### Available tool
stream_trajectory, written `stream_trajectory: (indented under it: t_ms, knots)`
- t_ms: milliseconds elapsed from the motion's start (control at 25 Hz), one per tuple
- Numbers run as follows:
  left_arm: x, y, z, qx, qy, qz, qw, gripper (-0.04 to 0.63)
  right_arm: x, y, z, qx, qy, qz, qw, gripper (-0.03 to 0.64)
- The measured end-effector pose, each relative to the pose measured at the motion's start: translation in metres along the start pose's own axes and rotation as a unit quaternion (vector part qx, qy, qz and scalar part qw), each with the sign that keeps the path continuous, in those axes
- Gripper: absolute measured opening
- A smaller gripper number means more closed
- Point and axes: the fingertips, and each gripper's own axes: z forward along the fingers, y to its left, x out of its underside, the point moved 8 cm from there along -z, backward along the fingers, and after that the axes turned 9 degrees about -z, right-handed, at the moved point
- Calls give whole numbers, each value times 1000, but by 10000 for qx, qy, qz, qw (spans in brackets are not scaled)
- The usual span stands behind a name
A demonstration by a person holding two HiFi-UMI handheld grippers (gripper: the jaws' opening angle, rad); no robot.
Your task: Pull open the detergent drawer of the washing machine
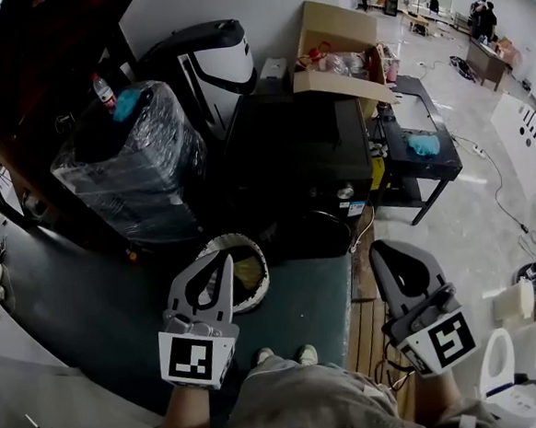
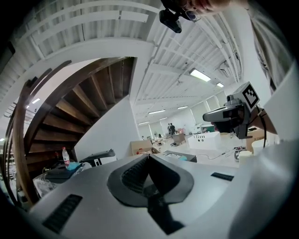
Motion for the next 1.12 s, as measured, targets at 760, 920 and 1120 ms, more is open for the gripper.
stream_trajectory:
  t_ms: [760, 920, 1120]
  knots:
    - [12, 31, 31, -150, -317, -643, 9973, 390, 26, -10, 24, -82, 272, 151, 9995, 32]
    - [26, 50, 51, -102, -237, -1082, 9938, 393, 33, -15, 47, -143, 362, 133, 9992, 32]
    - [51, 79, 86, -38, -23, -1492, 9888, 393, 44, -21, 84, -225, 538, 167, 9982, 33]
